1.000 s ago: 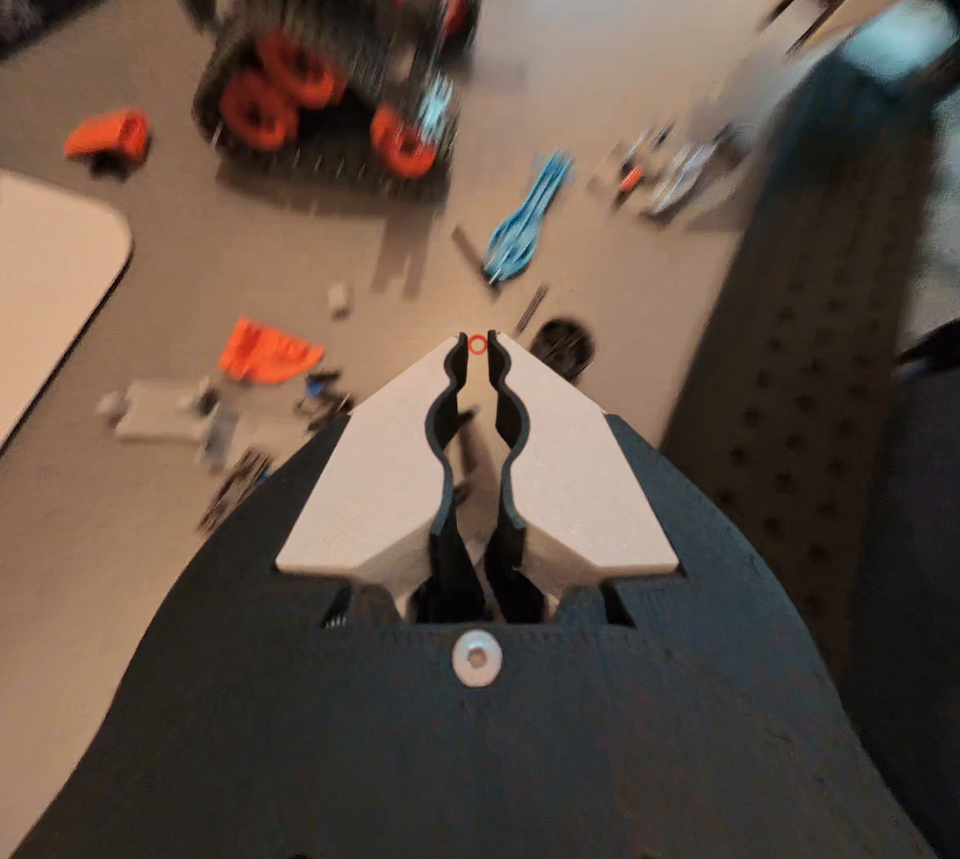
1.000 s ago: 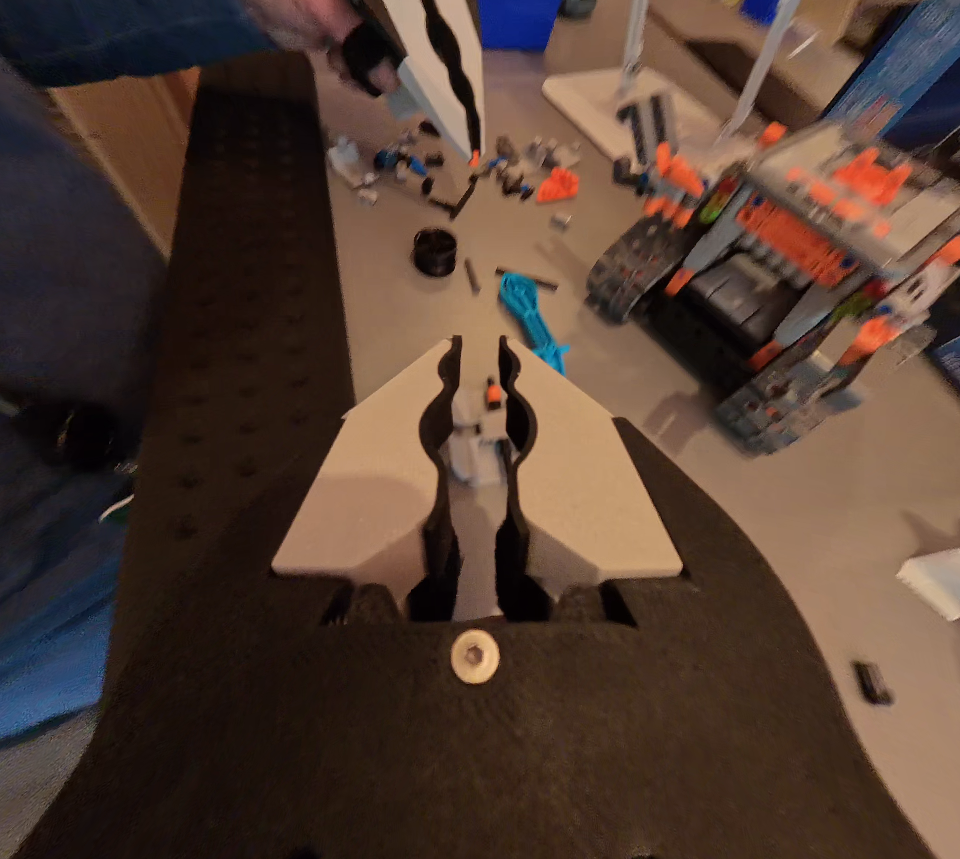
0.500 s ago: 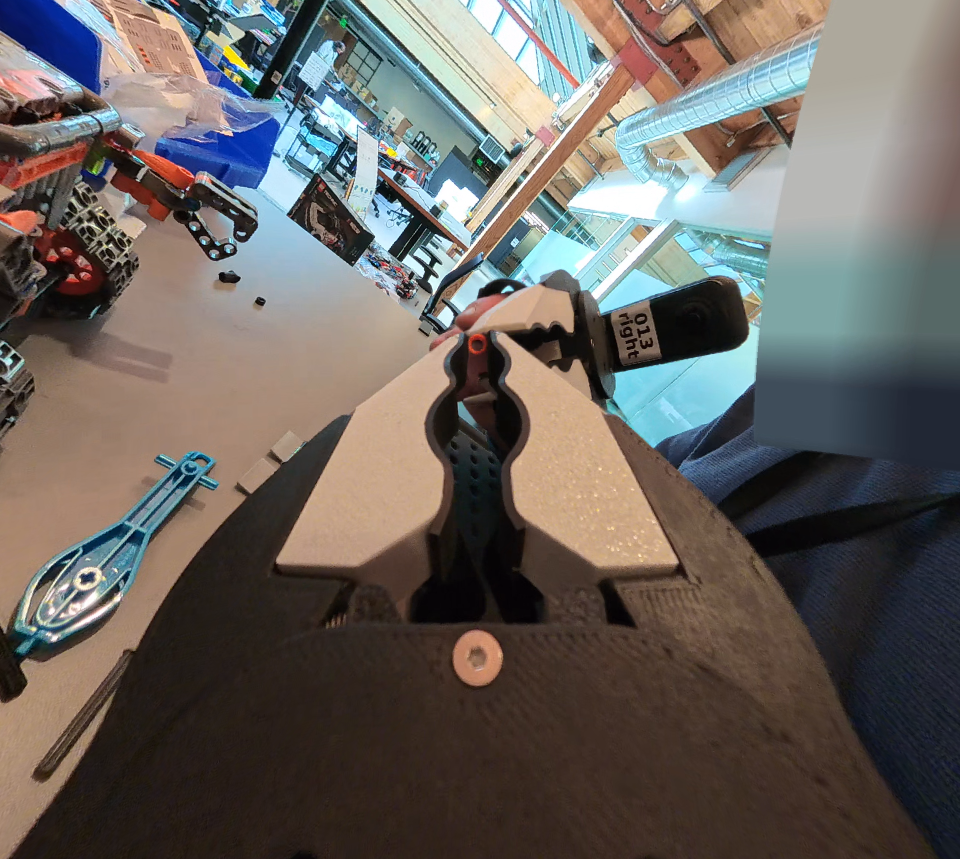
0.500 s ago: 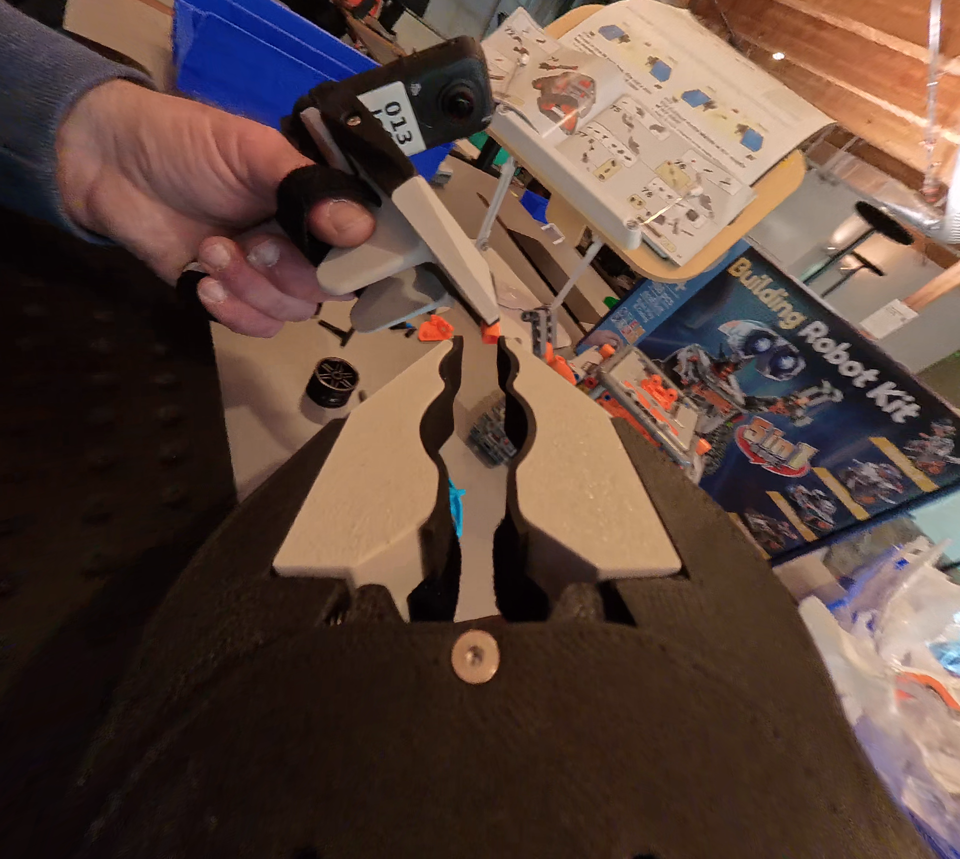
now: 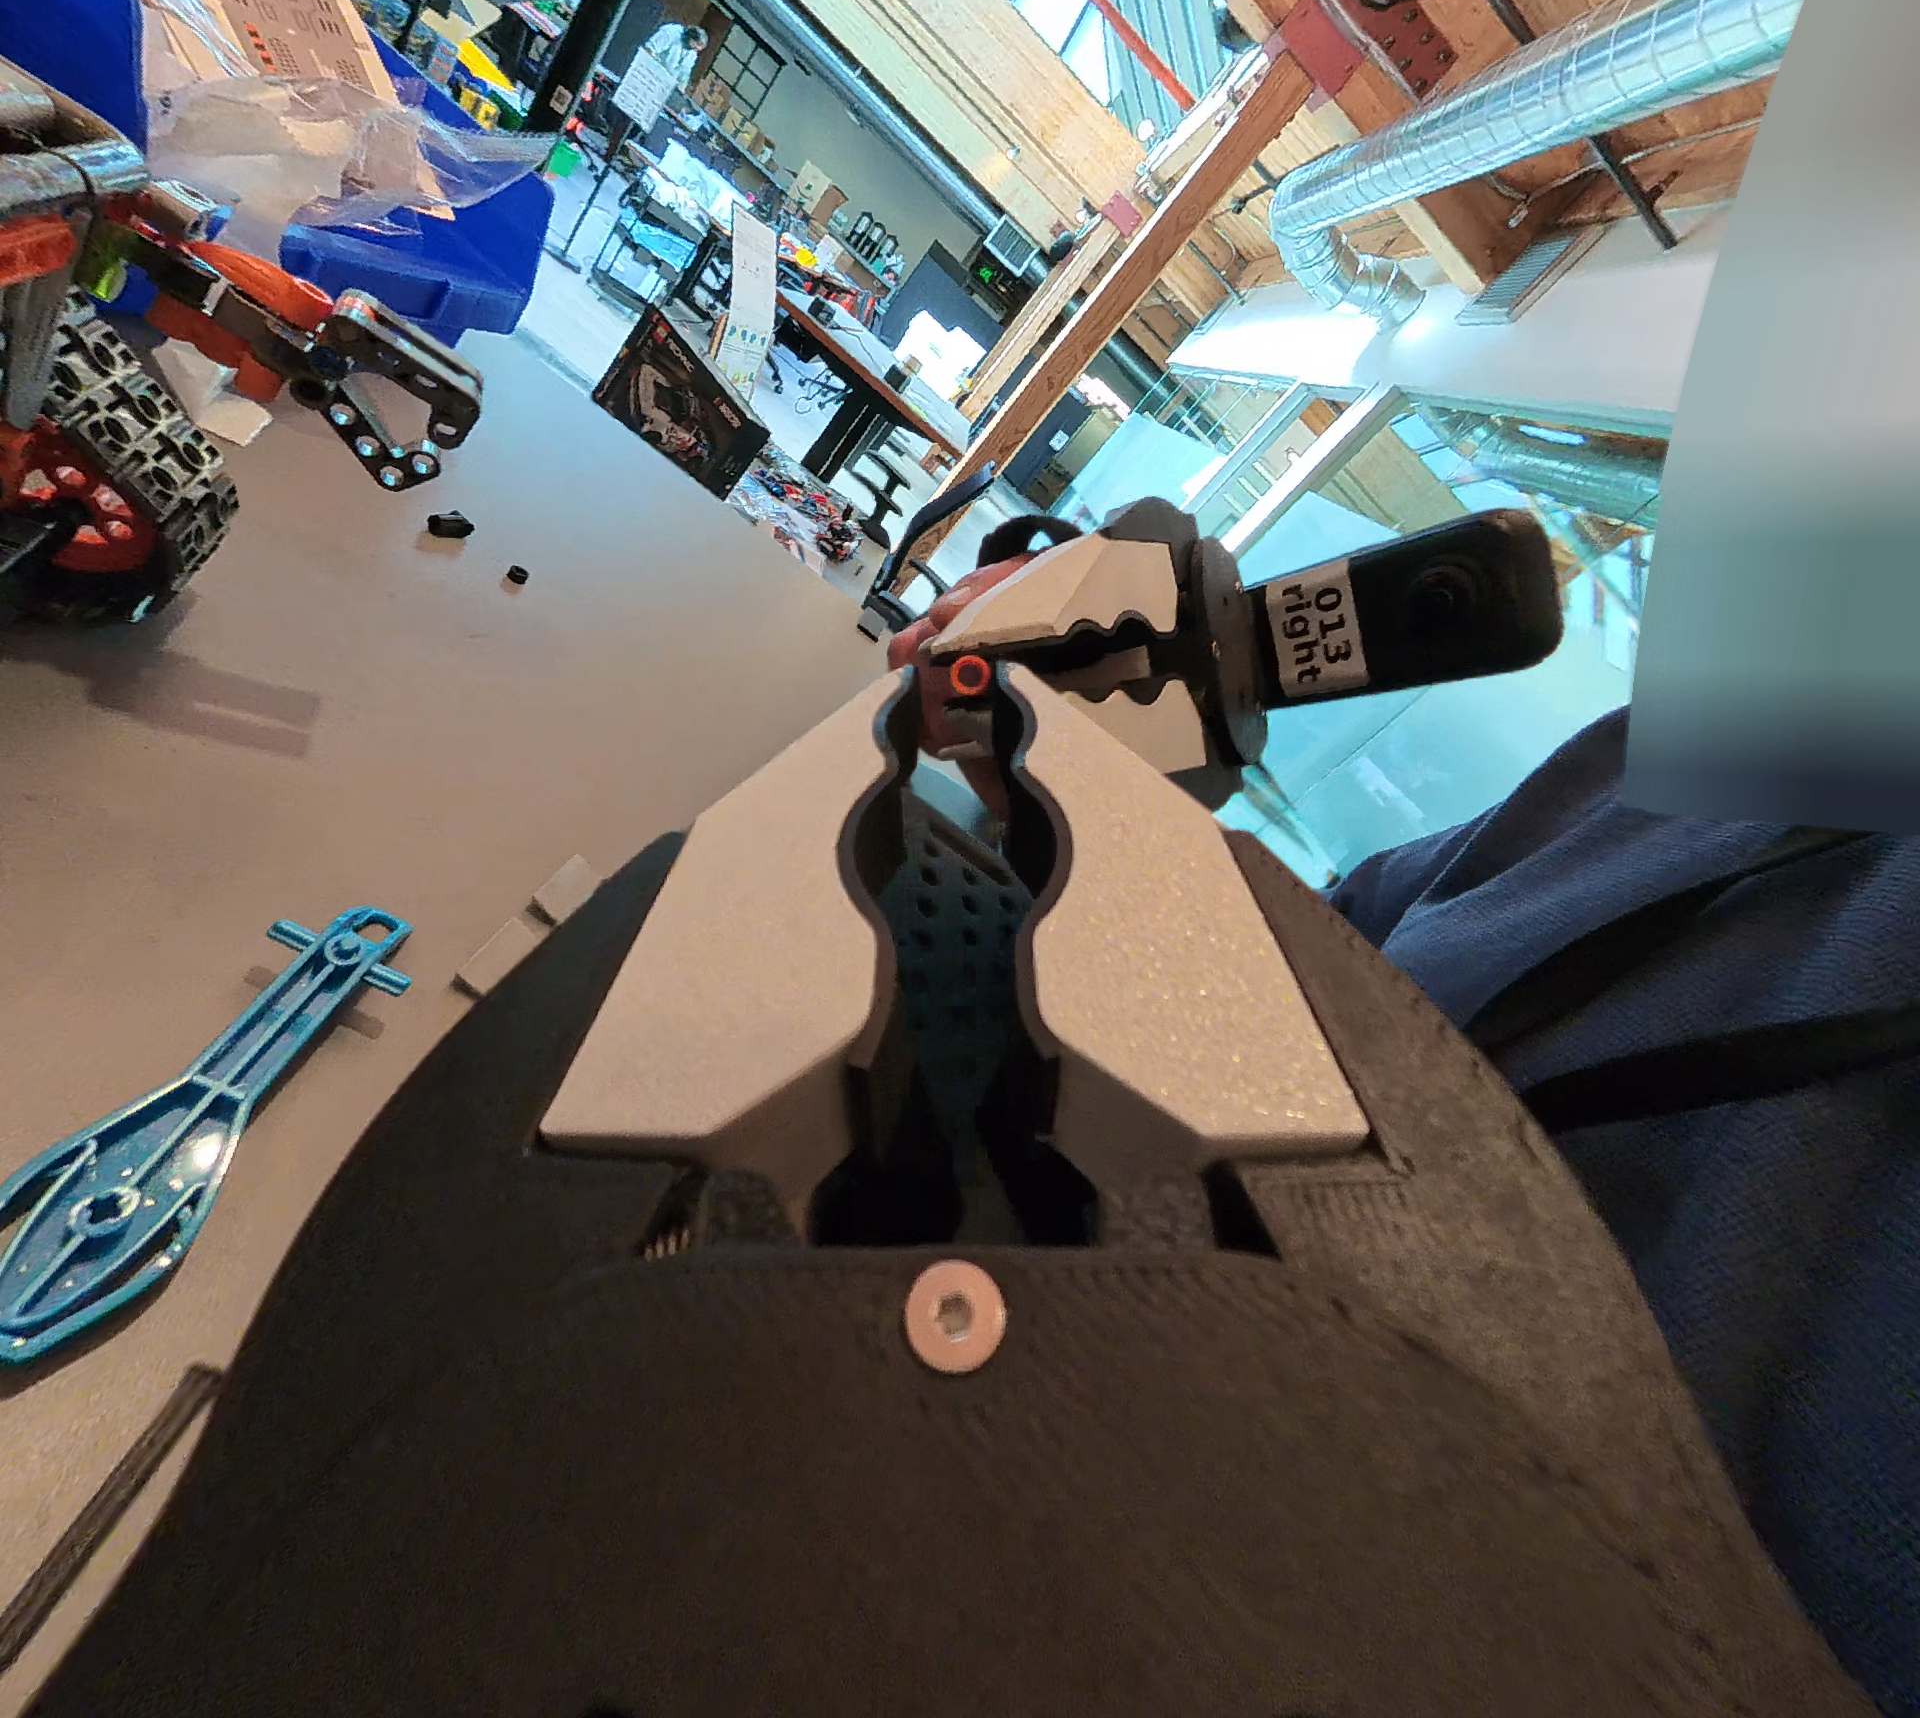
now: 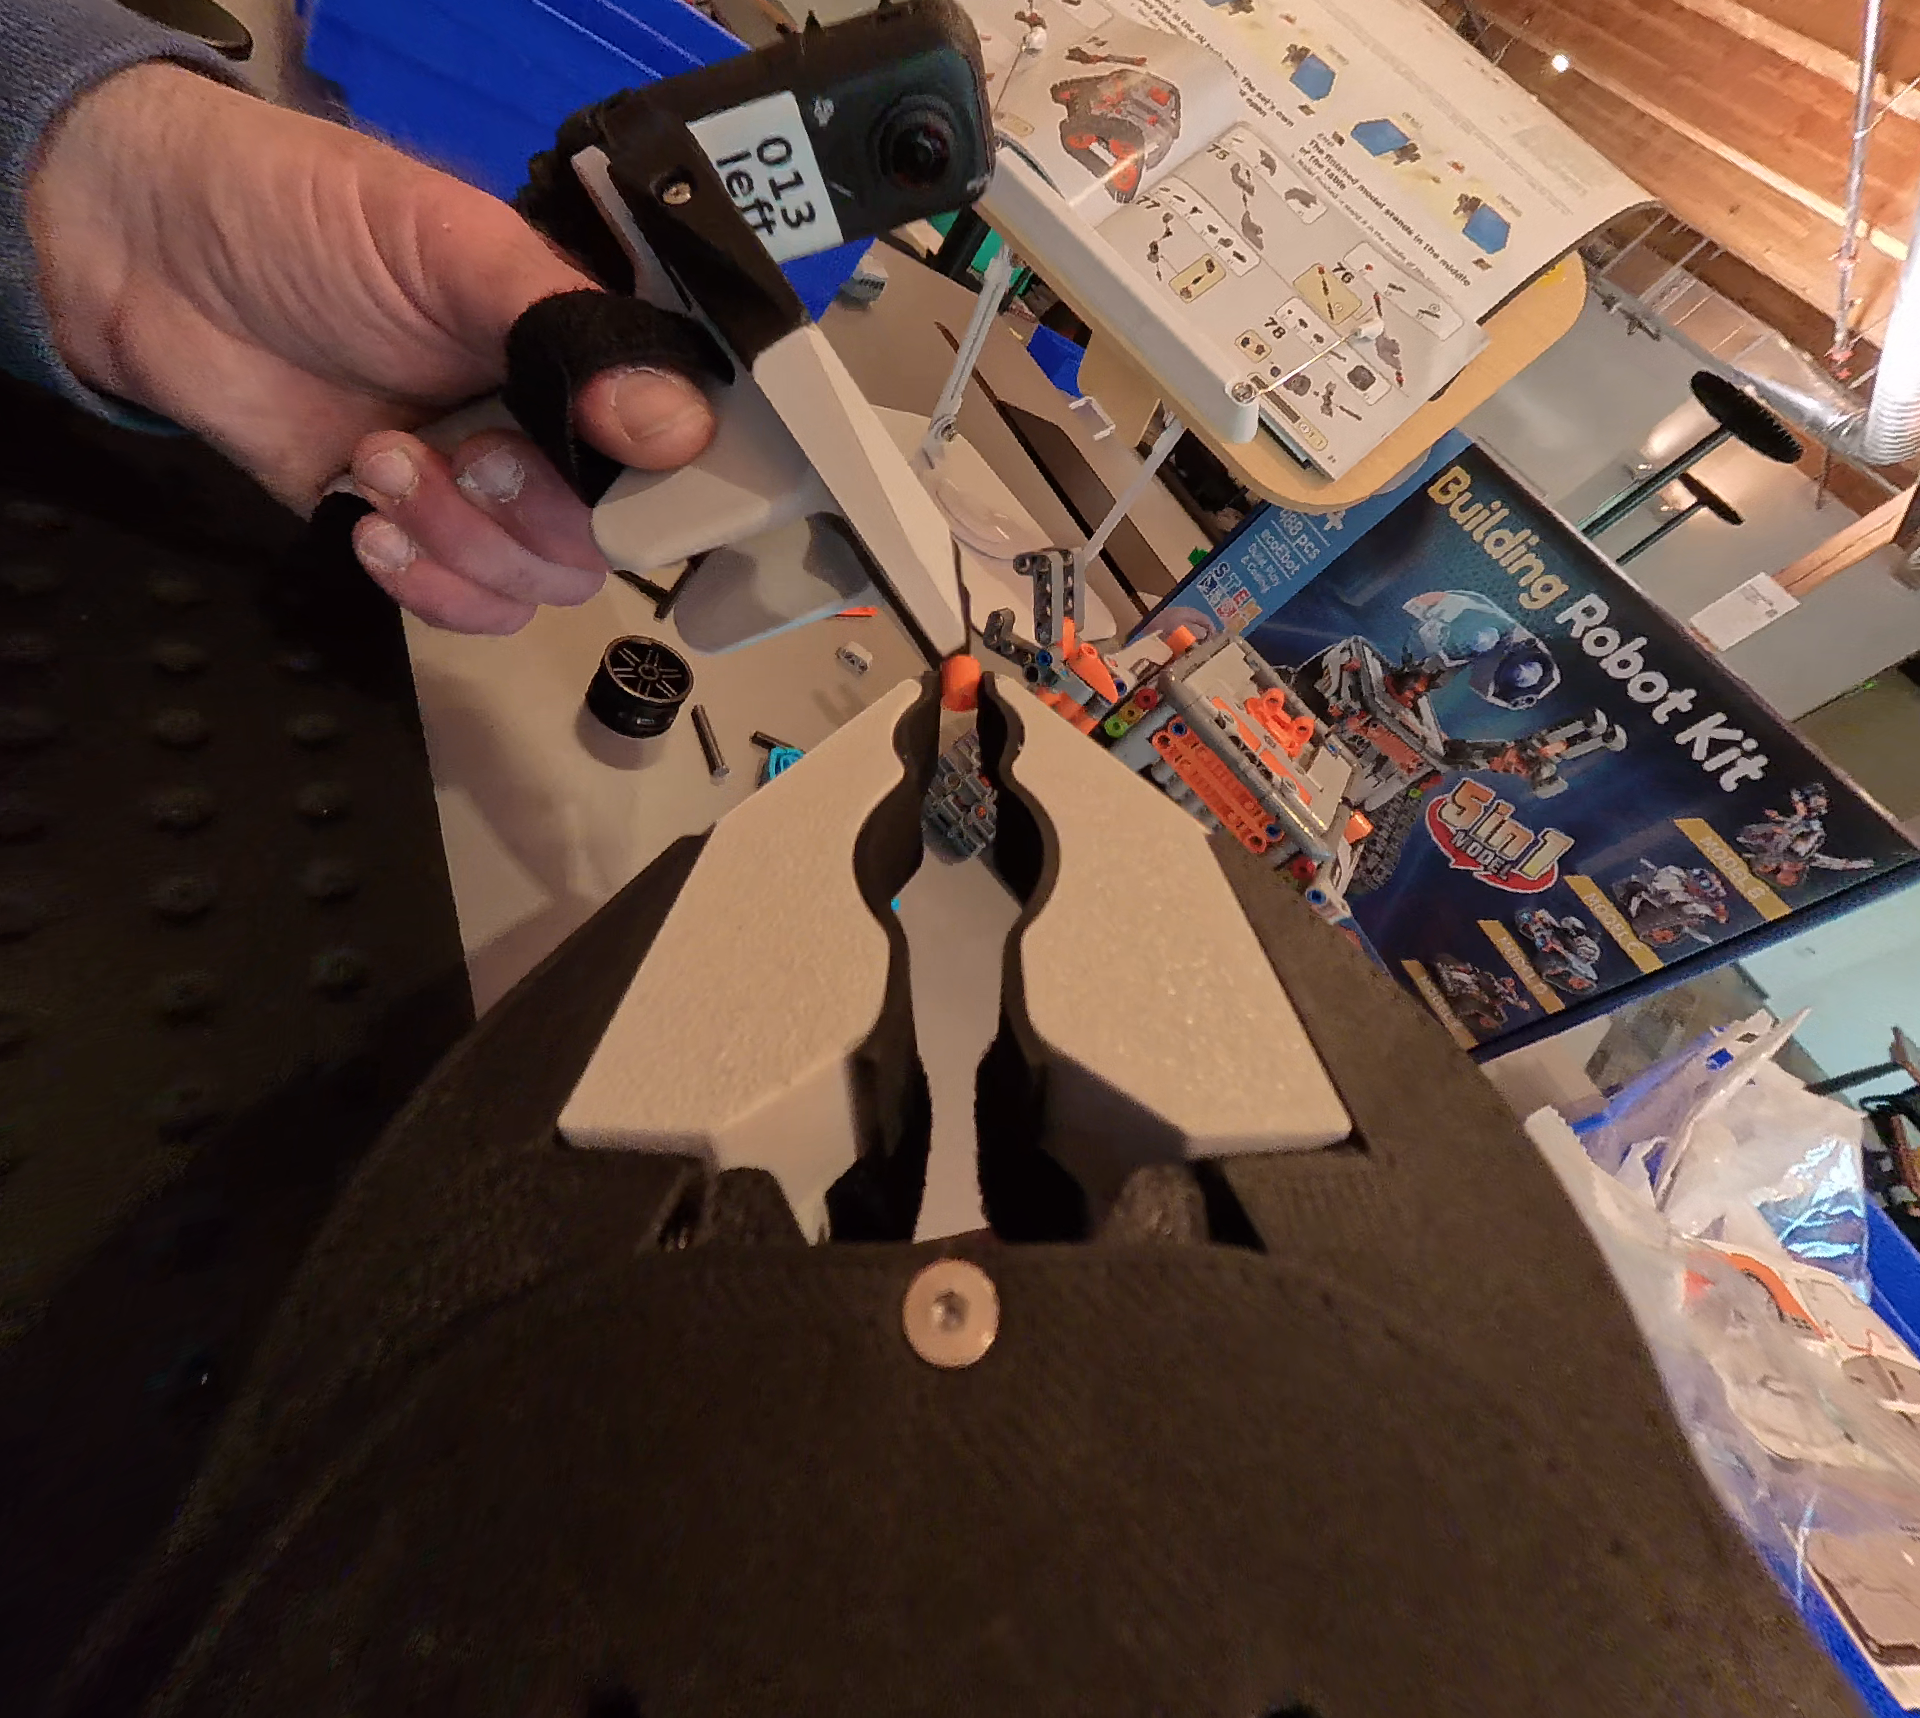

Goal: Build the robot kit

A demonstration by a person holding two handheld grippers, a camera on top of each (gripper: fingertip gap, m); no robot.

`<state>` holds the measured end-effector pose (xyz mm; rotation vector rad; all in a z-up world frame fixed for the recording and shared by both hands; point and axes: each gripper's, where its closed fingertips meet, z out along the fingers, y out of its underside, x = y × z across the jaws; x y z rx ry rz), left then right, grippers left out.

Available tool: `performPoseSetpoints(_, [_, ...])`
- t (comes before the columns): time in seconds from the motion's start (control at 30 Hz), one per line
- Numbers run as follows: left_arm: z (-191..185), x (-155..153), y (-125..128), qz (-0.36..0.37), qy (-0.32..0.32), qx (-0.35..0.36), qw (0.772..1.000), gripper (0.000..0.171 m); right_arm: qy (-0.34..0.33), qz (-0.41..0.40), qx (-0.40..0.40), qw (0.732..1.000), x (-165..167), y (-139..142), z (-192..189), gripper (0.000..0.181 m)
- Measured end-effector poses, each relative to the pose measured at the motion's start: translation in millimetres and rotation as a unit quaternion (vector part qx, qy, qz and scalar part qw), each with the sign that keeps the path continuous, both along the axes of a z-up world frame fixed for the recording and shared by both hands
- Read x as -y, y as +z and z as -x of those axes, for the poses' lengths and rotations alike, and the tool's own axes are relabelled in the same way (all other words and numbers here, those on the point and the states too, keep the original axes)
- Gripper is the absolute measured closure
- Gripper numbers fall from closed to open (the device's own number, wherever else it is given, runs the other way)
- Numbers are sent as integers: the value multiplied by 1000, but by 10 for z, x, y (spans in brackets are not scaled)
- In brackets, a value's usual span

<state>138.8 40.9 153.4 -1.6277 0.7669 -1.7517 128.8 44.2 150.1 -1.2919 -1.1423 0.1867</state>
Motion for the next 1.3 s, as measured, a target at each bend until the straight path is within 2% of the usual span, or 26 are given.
performPoseSetpoints(0.1, [35, -38, -61, -23, 9, -26, 999, 156, -2, 16, 3, 1000, -32, -20, -98, 177])
performPoseSetpoints(0.27, [62, -66, -312, -102, 9, -124, 987, 154, -3, 65, 13, 998, -101, -160, -320, 177])
performPoseSetpoints(0.4, [79, -124, -553, -181, 9, -217, 959, 152, -5, 101, 18, 995, -140, -277, -518, 177])
performPoseSetpoints(0.6, [50, -175, -837, -275, -16, -310, 910, 150, 8, 172, 30, 985, -155, -532, -728, 177])
performPoseSetpoints(0.9, [-78, -154, -1103, -327, -70, -363, 870, 151, 51, 280, 60, 957, -98, -937, -847, 177])
performPoseSetpoints(1.1, [-140, -151, -1219, -343, -93, -384, 852, 151, 77, 320, 90, 940, -66, -1144, -806, 177])
performPoseSetpoints(1.3, [-163, -175, -1287, -337, -103, -397, 848, 157, 86, 344, 121, 927, -77, -1306, -725, 177])
